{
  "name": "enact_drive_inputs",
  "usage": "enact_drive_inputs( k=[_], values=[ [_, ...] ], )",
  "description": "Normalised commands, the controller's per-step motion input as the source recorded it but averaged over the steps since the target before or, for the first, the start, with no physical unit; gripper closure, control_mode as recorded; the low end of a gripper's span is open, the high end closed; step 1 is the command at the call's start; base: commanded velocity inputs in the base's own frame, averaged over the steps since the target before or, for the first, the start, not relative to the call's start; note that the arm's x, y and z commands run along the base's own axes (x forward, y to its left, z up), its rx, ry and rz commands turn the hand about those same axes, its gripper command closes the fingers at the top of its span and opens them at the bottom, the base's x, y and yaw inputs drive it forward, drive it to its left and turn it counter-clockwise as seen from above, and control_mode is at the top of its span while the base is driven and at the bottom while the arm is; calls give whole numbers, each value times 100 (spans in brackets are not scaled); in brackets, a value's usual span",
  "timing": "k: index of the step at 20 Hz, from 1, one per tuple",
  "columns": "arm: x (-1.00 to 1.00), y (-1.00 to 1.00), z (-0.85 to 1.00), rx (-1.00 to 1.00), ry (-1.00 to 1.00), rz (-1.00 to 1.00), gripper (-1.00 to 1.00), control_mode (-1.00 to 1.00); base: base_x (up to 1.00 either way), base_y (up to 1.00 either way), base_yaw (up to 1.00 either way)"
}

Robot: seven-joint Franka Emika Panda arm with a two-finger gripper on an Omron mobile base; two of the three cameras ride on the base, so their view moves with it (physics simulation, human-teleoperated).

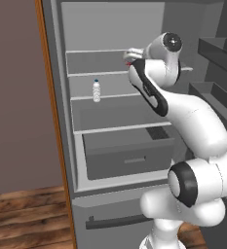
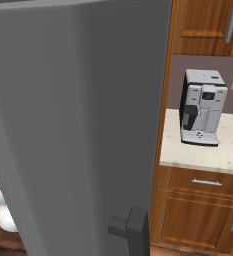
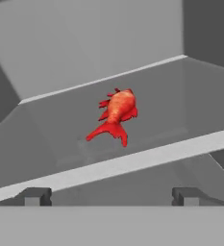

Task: Take the fish out of the fridge, briefly rinse it in the sink, and place it on the tray next to the sink.

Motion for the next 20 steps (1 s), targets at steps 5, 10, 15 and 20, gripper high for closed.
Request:
enact_drive_inputs(
  k=[5, 10, 15, 20],
  values=[
    [81, 0, 2, -6, 1, 0, -100, -100, 0, 0, 0],
    [77, 0, 3, -1, 6, 0, -100, -100, 0, 0, 0],
    [39, 0, 0, 0, 8, 0, -100, -100, 0, 0, 0],
    [14, 0, -1, 0, 4, 2, -100, -100, 0, 0, 0]
  ],
)
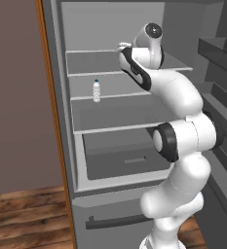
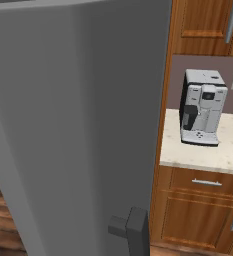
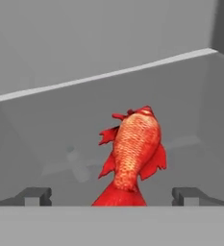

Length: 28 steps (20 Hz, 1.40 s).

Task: Take the fish out of the fridge, briefly rinse it in the sink, and place it on the tray next to the sink.

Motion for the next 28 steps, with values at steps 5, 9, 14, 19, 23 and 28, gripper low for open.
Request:
enact_drive_inputs(
  k=[5, 9, 14, 19, 23, 28],
  values=[
    [6, 0, -19, 0, 0, 2, -100, -100, 0, 0, 0],
    [0, 0, -37, 0, 0, 1, -100, -100, 0, 0, 0],
    [-3, -5, -27, 0, 0, 0, -100, -100, 0, 0, 0],
    [23, 0, 0, 0, 1, 0, -100, -100, 0, 0, 0],
    [46, 0, 0, 0, 2, 0, -100, -100, 0, 0, 0],
    [31, -1, 0, 0, 0, 0, -100, -100, 0, 0, 0]
  ],
)
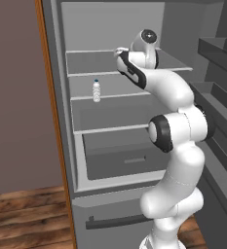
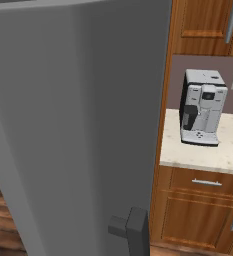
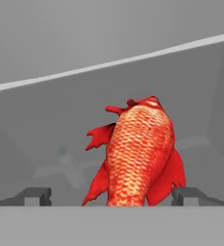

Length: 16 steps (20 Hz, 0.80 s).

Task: Take the fish out of the fridge, briefly rinse it in the sink, and place it on the tray next to the sink.

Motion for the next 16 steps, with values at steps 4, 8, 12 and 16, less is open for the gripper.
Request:
enact_drive_inputs(
  k=[4, 8, 12, 16],
  values=[
    [0, -8, -7, 0, 0, 0, -100, -100, 0, 0, 0],
    [0, -1, -16, 0, 0, 0, 100, -100, 0, 0, 0],
    [2, 0, -9, 0, -1, 0, 100, -100, 0, 0, 0],
    [-6, 0, -1, 0, 0, 0, 100, -100, 0, 0, 0]
  ],
)
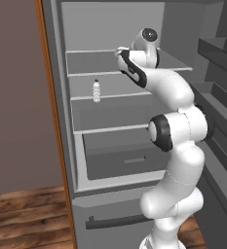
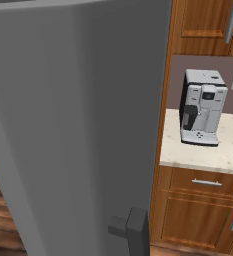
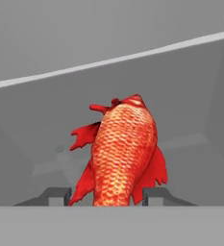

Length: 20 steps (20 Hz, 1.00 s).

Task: Take the fish out of the fridge, briefly rinse it in the sink, and place it on the tray next to the sink.

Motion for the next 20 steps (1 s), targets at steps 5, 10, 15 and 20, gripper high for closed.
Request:
enact_drive_inputs(
  k=[5, 10, 15, 20],
  values=[
    [-87, 11, 19, -3, -18, 0, 100, -100, 0, 0, 0],
    [-100, 19, 34, -7, -32, 0, 100, -100, 0, 0, 0],
    [-100, 20, 57, -3, -31, 0, 100, -100, 0, 0, 0],
    [-100, 17, 21, 0, -6, 0, 100, -100, 0, 0, 0]
  ],
)
